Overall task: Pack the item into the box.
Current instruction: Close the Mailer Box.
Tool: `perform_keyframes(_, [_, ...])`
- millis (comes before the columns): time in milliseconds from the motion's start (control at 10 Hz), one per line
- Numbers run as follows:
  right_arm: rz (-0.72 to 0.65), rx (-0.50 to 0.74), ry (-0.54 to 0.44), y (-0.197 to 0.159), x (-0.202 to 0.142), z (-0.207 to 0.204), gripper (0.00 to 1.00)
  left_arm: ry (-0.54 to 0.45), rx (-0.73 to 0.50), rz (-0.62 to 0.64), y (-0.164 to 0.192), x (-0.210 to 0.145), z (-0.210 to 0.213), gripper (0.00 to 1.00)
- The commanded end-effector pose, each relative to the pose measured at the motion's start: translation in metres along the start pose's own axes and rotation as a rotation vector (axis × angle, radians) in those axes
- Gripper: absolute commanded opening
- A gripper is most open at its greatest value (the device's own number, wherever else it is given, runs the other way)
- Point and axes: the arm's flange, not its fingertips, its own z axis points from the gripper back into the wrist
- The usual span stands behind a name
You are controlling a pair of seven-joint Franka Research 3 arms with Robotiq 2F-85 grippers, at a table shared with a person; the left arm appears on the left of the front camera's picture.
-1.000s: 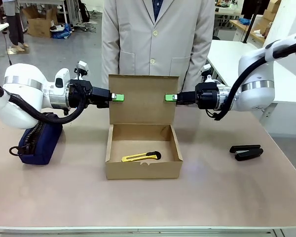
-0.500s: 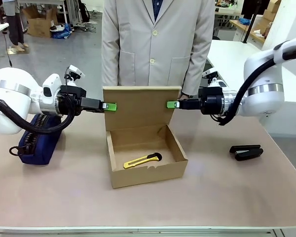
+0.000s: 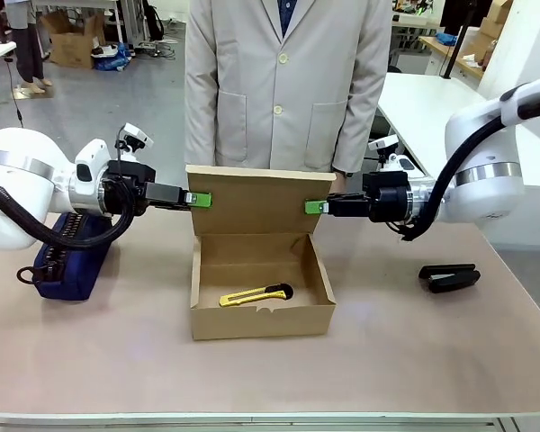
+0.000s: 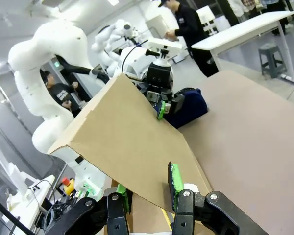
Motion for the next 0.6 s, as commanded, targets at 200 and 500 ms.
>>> perform_keyframes(200, [0.041, 0.010, 0.005, 0.0028, -0.0023, -0.0021, 0.41, 0.046, -0.013, -0.038, -0.0079, -0.0078, 0.0021, 0.41])
perform_keyframes(500, [0.033, 0.020, 0.058, 0.0009, -0.0036, -0.0019, 0.85, 0.053, -0.014, -0.045, -0.0082, -0.0070, 0.0025, 1.00])
